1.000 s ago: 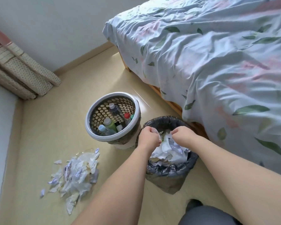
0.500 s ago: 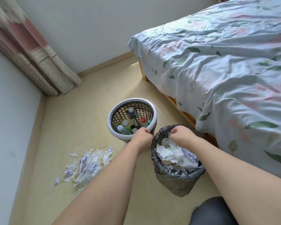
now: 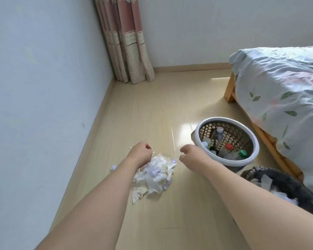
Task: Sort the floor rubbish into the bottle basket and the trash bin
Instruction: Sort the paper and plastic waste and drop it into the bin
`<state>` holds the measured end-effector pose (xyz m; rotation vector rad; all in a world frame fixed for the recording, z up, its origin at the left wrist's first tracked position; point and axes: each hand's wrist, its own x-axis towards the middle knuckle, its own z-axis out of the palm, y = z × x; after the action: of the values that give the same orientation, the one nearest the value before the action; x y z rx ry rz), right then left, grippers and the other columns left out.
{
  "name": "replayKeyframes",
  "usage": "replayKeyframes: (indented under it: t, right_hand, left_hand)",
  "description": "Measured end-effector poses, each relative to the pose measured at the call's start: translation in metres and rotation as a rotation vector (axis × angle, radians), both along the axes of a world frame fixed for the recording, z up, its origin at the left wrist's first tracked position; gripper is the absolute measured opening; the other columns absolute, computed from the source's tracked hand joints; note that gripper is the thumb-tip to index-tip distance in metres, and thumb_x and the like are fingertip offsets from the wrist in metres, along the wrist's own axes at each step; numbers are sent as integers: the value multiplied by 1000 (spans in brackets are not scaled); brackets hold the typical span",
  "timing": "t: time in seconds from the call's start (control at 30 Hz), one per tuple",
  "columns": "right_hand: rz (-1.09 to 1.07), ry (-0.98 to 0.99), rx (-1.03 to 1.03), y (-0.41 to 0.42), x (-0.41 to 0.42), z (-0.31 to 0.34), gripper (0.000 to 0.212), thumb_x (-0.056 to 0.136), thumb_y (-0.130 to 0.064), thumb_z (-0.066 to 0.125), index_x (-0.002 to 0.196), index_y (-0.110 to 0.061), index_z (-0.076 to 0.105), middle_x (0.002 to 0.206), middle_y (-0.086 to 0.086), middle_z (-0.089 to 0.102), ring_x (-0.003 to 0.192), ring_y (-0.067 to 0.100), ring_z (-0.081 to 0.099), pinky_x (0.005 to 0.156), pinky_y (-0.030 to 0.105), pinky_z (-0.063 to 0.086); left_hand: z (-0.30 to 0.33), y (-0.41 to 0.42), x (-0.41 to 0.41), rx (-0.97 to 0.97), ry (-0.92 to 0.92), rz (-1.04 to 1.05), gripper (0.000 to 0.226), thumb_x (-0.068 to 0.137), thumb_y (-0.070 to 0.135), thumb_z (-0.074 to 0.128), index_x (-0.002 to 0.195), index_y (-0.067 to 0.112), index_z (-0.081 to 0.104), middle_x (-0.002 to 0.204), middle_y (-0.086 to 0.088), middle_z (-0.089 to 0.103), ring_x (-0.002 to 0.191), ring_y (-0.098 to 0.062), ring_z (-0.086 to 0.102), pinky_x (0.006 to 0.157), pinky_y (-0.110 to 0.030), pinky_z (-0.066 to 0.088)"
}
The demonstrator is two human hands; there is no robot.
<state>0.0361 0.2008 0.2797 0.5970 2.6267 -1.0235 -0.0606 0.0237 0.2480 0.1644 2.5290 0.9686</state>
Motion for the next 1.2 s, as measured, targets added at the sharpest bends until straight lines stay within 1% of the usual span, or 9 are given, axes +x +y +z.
replayKeyframes:
  t: [0.1, 0.23, 0.37, 0.5, 0.57, 0.67, 0.8, 1.0, 1.2]
  right_hand:
    - [81, -2, 13, -46, -51, -22, 48, 91, -15, 46, 139, -17, 48, 137, 4, 50, 94, 17, 54, 80, 27, 49]
    - [211, -30, 61, -94, -135, -80, 49, 92, -15, 45, 141, -16, 45, 141, 3, 46, 115, 21, 54, 89, 29, 47]
    - [302, -41, 100, -123, -203, -152, 49, 93, -13, 44, 141, -13, 44, 140, 5, 47, 119, 21, 52, 89, 26, 43]
    - [358, -82, 148, -129, -262, -225, 42, 91, -11, 43, 133, -11, 49, 128, 6, 52, 103, 27, 61, 88, 36, 52]
    - [385, -82, 197, -126, -289, -254, 40, 90, -8, 43, 129, -9, 50, 124, 8, 54, 104, 28, 60, 89, 39, 51]
    - [452, -51, 265, -127, -331, -306, 44, 91, -7, 42, 135, -12, 47, 124, 11, 54, 109, 30, 56, 92, 39, 48]
    - [537, 0, 330, -135, -367, -359, 38, 96, -18, 44, 133, -13, 46, 120, 12, 52, 105, 34, 55, 89, 40, 47]
    - [501, 38, 350, -153, -380, -398, 18, 86, -2, 42, 97, -5, 56, 98, 12, 54, 93, 33, 54, 74, 37, 44]
    - [407, 94, 273, -134, -365, -359, 17, 89, -1, 40, 92, -6, 56, 88, 10, 61, 76, 30, 59, 63, 36, 49]
  left_hand:
    - [-44, -68, -34, -56, -5, 96, 16, 88, 11, 44, 94, 13, 59, 95, -5, 62, 87, -26, 59, 68, -30, 42]
    - [-128, -138, -80, -119, -71, 210, 15, 92, 17, 48, 101, 10, 57, 102, -7, 62, 85, -26, 55, 70, -30, 43]
    - [-222, -175, -115, -211, -148, 285, 38, 89, 6, 40, 125, 12, 51, 121, -9, 58, 100, -29, 58, 65, -29, 37]
    - [-308, -176, -151, -209, -173, 370, 39, 89, 10, 43, 128, 12, 43, 124, -13, 52, 98, -30, 56, 73, -32, 43]
    - [-340, -170, -165, -211, -104, 414, 40, 91, 26, 58, 125, 11, 44, 124, -14, 53, 106, -33, 57, 81, -36, 46]
    - [-384, -166, -173, -348, 185, 489, 42, 87, 47, 59, 110, 13, 56, 100, -10, 63, 84, -34, 65, 61, -37, 47]
    - [-410, -166, -167, -448, 535, 484, 30, 93, 39, 40, 89, 15, 58, 79, -4, 61, 58, -30, 59, 45, -31, 37]
    - [-420, -166, -166, -448, 540, 496, 24, 93, 30, 39, 90, 16, 58, 82, -2, 63, 61, -29, 61, 46, -31, 38]
    - [-410, -167, -168, -324, 435, 557, 36, 89, 28, 30, 97, 14, 62, 101, -2, 70, 79, -33, 67, 58, -36, 47]
